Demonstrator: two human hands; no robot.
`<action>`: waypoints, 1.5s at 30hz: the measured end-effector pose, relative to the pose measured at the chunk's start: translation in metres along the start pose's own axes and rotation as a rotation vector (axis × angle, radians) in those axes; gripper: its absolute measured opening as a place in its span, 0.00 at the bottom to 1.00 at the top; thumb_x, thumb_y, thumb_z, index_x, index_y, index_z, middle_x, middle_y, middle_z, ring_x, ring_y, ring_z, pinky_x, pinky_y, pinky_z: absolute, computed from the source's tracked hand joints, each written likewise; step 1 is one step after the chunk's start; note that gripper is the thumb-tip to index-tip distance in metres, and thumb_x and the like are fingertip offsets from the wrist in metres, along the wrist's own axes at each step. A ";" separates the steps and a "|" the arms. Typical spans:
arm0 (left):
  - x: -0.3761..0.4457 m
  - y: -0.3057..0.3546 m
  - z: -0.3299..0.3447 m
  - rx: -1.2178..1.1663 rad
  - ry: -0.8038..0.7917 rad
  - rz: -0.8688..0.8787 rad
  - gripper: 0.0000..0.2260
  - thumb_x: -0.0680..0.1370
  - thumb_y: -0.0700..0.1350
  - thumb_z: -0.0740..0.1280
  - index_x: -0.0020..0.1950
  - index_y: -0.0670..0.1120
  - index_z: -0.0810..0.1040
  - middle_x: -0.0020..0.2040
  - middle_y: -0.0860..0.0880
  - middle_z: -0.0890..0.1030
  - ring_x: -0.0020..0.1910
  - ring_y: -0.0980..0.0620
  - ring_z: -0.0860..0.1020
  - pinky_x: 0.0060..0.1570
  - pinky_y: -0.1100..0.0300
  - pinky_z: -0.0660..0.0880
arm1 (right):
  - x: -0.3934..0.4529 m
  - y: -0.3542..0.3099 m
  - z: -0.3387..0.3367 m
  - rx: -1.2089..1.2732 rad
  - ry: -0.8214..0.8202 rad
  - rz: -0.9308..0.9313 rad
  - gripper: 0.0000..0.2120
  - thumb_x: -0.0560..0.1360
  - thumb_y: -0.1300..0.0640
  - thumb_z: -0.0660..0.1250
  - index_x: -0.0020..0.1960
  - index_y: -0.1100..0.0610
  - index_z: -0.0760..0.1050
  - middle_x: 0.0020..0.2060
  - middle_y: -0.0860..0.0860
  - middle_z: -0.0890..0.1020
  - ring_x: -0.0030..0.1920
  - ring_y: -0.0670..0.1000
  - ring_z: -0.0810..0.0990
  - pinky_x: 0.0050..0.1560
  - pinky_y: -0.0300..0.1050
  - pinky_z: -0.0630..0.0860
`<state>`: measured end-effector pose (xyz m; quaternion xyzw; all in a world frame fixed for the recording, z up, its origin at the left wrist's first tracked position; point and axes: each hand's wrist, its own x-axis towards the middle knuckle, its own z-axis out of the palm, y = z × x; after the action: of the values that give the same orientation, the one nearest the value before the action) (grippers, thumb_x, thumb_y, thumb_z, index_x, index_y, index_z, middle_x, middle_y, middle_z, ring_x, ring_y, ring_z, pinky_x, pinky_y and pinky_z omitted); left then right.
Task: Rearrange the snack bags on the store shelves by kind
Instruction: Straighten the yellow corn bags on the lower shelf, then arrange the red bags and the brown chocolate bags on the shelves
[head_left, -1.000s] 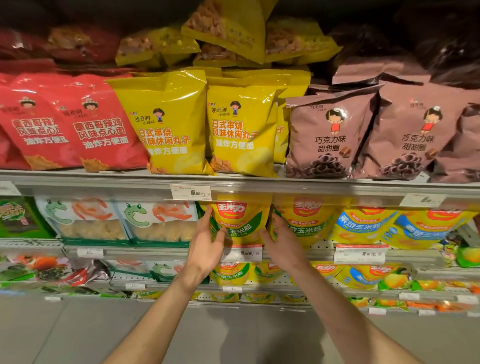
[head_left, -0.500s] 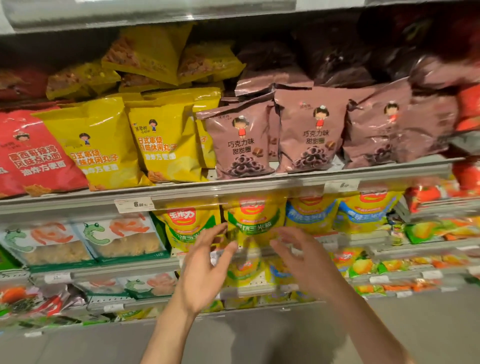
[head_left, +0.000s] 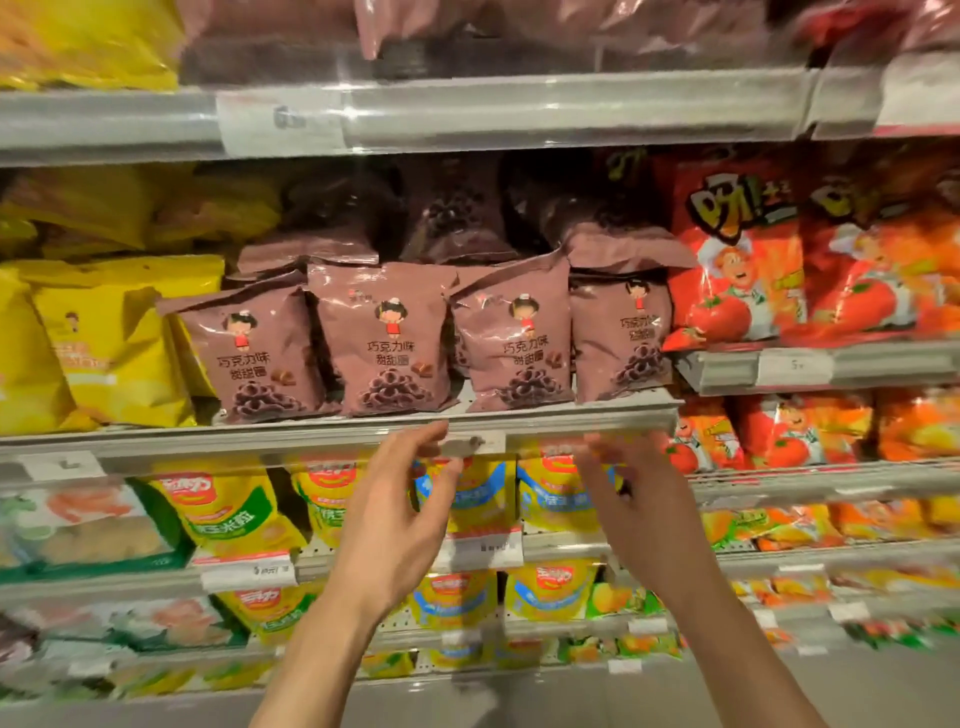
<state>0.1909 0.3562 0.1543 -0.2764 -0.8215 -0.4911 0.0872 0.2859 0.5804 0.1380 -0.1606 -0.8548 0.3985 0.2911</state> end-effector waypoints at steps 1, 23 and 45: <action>0.009 0.009 0.009 0.039 0.015 0.071 0.15 0.80 0.54 0.66 0.66 0.55 0.77 0.61 0.59 0.79 0.61 0.61 0.77 0.63 0.56 0.75 | 0.011 0.002 -0.009 -0.028 0.071 -0.044 0.12 0.81 0.47 0.67 0.57 0.53 0.80 0.51 0.46 0.83 0.53 0.49 0.82 0.52 0.47 0.78; 0.139 0.009 0.055 0.755 -0.064 0.687 0.30 0.86 0.57 0.57 0.84 0.44 0.58 0.85 0.40 0.52 0.85 0.42 0.47 0.83 0.46 0.47 | 0.113 0.029 0.006 -0.335 0.278 -0.475 0.21 0.80 0.58 0.63 0.71 0.62 0.75 0.75 0.61 0.69 0.75 0.65 0.68 0.71 0.65 0.67; 0.145 -0.055 -0.007 0.983 0.166 0.474 0.30 0.85 0.58 0.52 0.85 0.48 0.54 0.85 0.40 0.51 0.84 0.40 0.50 0.82 0.41 0.45 | 0.127 -0.036 0.089 -0.746 0.181 -0.512 0.33 0.81 0.42 0.55 0.83 0.50 0.51 0.83 0.58 0.48 0.82 0.59 0.46 0.80 0.64 0.44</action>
<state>0.0394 0.3840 0.1764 -0.3409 -0.8597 -0.0369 0.3786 0.1301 0.5695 0.1670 -0.0720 -0.9232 -0.0369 0.3758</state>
